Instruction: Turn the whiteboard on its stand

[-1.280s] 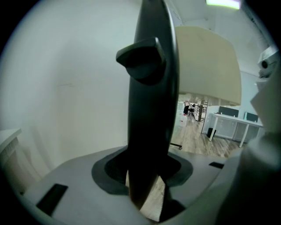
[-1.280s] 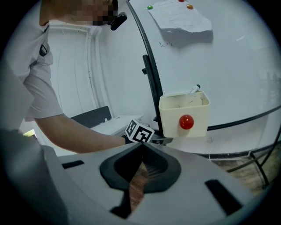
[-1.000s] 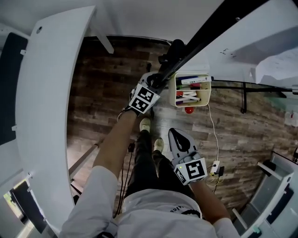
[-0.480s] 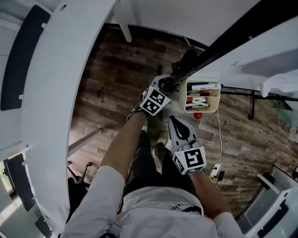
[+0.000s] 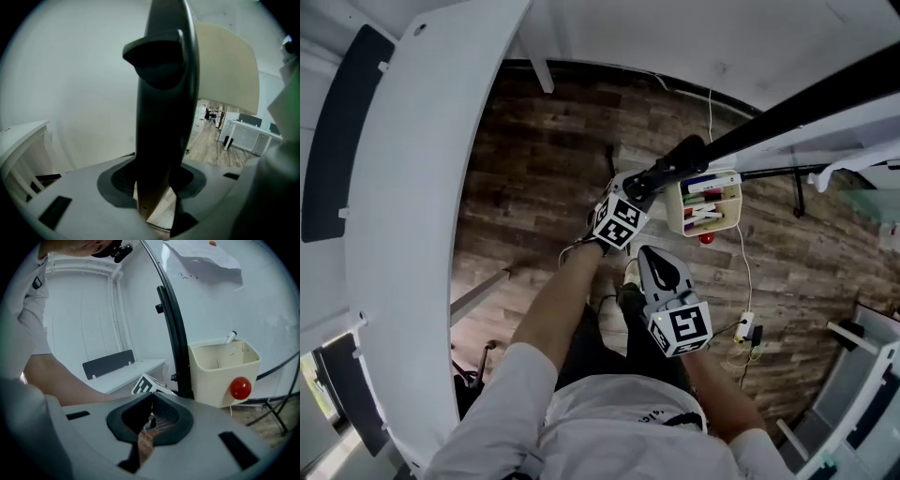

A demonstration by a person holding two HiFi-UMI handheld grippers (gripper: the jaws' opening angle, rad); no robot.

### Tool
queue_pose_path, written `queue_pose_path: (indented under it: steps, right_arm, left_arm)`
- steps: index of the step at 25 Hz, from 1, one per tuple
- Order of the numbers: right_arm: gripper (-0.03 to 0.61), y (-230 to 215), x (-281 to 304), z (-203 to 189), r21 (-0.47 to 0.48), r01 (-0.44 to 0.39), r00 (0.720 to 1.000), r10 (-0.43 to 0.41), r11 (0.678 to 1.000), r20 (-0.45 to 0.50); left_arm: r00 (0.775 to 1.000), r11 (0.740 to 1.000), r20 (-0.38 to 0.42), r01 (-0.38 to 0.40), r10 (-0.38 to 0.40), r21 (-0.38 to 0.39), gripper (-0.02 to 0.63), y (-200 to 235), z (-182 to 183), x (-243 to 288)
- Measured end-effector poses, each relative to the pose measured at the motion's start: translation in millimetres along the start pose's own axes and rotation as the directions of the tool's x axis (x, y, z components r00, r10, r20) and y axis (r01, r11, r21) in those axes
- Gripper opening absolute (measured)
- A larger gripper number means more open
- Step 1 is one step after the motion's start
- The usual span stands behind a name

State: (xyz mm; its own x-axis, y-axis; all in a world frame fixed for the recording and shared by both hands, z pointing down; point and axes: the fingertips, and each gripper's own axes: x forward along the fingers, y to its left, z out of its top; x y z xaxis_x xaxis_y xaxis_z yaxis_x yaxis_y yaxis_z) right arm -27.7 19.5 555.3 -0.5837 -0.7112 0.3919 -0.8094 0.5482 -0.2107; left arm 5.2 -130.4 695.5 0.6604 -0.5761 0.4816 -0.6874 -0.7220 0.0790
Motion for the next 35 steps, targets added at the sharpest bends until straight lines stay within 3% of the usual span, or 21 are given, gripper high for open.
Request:
queue_pose_path:
  steps: [5,16,30,35]
  right_arm:
    - [0.012,50.3,-25.1,-23.5,-0.004,0.088,0.996,-0.088,0.996,0.02]
    - [0.012,51.9,-37.3,-4.3,0.024,0.225,0.974,-0.226,0.974,0.031]
    - [0.012,62.4,-76.1,5.0,0.019,0.244,0.968,-0.245,0.97,0.049]
    - [0.012,64.7,-84.0,6.7,0.017,0.241,0.969,-0.242,0.97,0.058]
  left_arm:
    - [1.0,1.0,0.0,0.02,-0.02,0.02,0.176,-34.8,-28.7,-38.3]
    - [0.994,0.996,-0.07,0.083,-0.082,0.016,0.183,-50.1,-38.6,-43.7]
    - [0.984,0.991,-0.121,0.132,-0.127,0.031,0.195,-67.0,-52.8,-71.2]
    - [0.984,0.989,-0.107,0.144,-0.141,0.015,0.193,-62.4,-61.3,-99.5]
